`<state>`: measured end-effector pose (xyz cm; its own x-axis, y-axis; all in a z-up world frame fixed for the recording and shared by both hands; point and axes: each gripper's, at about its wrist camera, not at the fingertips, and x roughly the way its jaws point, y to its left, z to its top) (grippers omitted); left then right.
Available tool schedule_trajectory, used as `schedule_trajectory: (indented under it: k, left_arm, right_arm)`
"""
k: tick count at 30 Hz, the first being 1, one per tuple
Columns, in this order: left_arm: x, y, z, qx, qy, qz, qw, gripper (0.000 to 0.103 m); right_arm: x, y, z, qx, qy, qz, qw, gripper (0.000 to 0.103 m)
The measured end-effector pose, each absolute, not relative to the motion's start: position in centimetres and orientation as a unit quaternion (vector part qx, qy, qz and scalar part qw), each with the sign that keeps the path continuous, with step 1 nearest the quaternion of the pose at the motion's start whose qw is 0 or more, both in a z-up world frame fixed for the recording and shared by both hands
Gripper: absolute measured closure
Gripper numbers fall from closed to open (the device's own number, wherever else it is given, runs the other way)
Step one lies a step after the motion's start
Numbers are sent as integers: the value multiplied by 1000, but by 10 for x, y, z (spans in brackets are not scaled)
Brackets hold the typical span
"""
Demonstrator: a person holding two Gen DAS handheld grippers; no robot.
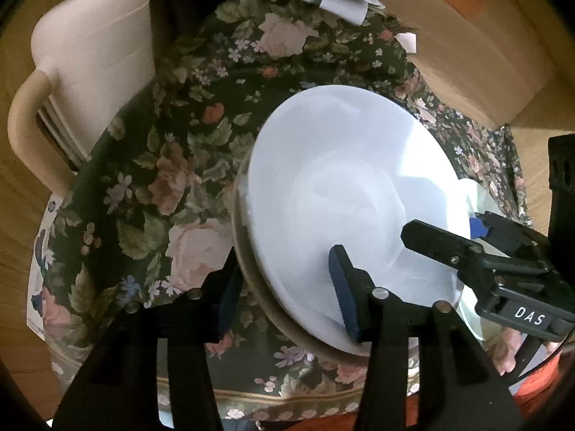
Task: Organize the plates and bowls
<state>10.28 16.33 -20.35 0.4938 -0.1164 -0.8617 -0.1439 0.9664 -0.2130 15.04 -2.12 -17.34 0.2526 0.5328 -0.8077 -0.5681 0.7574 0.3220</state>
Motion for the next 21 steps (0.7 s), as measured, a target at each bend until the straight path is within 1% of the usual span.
schedule_trajectory:
  k: [9,12,14,18,21]
  left_arm:
    - [103,159,-205,-136,491,6,860,57]
    - [103,158,-204,-142,486,18,862,57]
    - [103,156,-204,-142,482,27,864,57]
    - [104,154,-202,-139,473,44,869,57]
    - [105,154,-200,-140,470,48,870,57]
  right_arm:
    - [153,-14,-177,-32,499,333,799,57]
    - [154,-14,-178,-36,495,328,804,60]
    - [154,-14,-178,-42,490,324,808,64]
    - [153,-15,-178,-51,484,317,814,67]
    - [156,-18,-178,-37,488,317,813,68]
